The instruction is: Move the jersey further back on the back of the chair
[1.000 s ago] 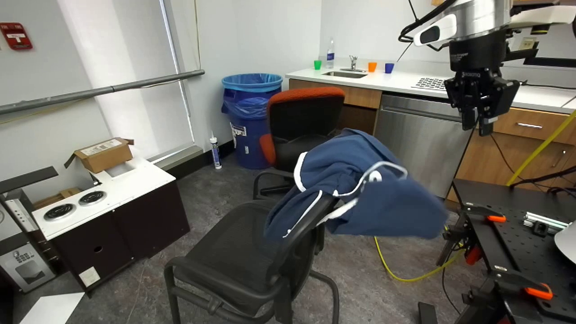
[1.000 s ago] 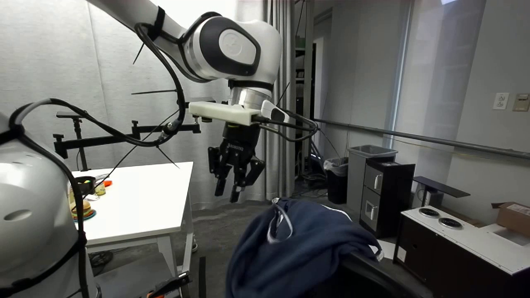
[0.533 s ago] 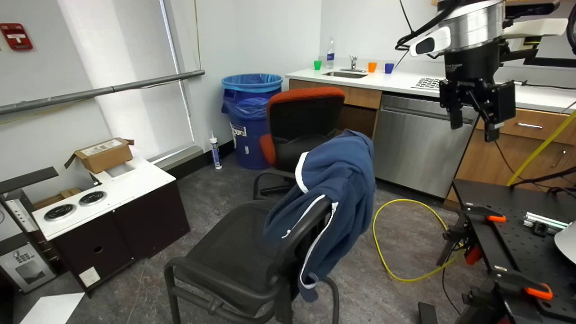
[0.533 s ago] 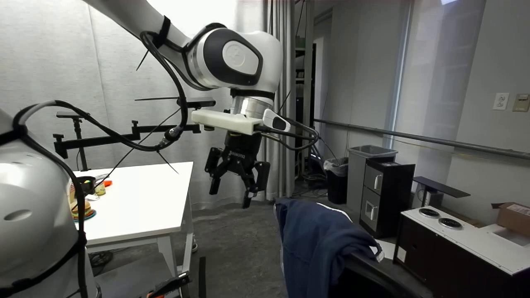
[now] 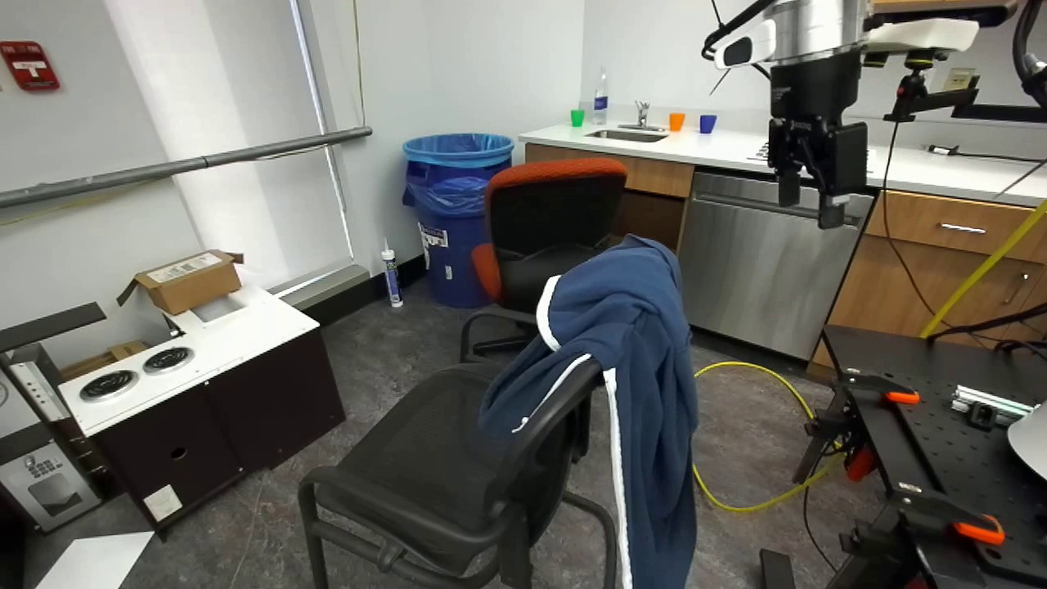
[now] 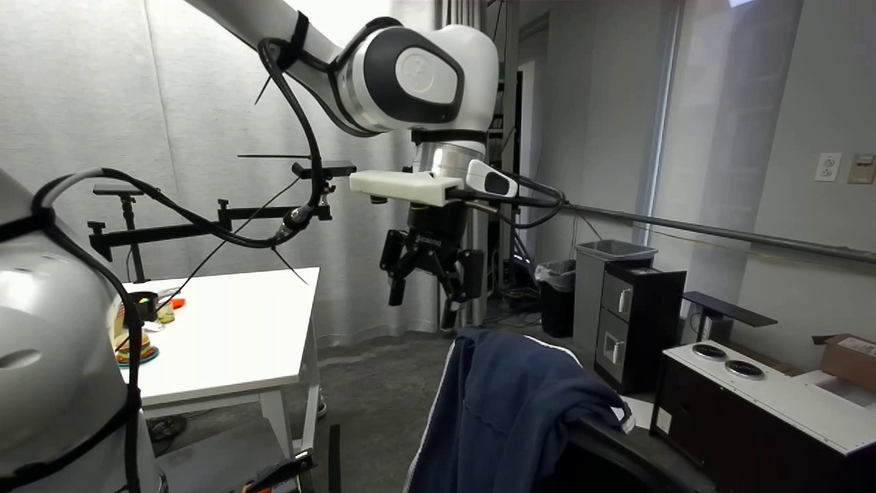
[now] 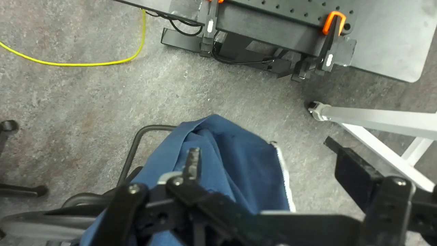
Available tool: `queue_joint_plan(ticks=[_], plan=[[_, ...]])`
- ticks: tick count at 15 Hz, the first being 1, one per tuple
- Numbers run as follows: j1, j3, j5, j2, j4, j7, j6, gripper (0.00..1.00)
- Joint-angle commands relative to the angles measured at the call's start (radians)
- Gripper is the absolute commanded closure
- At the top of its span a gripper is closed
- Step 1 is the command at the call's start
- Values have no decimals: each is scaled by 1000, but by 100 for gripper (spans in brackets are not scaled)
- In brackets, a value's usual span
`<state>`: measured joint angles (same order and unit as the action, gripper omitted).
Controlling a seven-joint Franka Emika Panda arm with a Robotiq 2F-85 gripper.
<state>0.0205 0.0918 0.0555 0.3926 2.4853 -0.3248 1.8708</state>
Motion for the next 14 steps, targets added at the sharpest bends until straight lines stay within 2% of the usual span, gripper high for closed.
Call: queue_joint_plan(ticks=[1, 14], plan=[[6, 9, 1, -13, -23, 10, -1, 0], [16, 13, 0, -40, -52, 19, -1, 0]])
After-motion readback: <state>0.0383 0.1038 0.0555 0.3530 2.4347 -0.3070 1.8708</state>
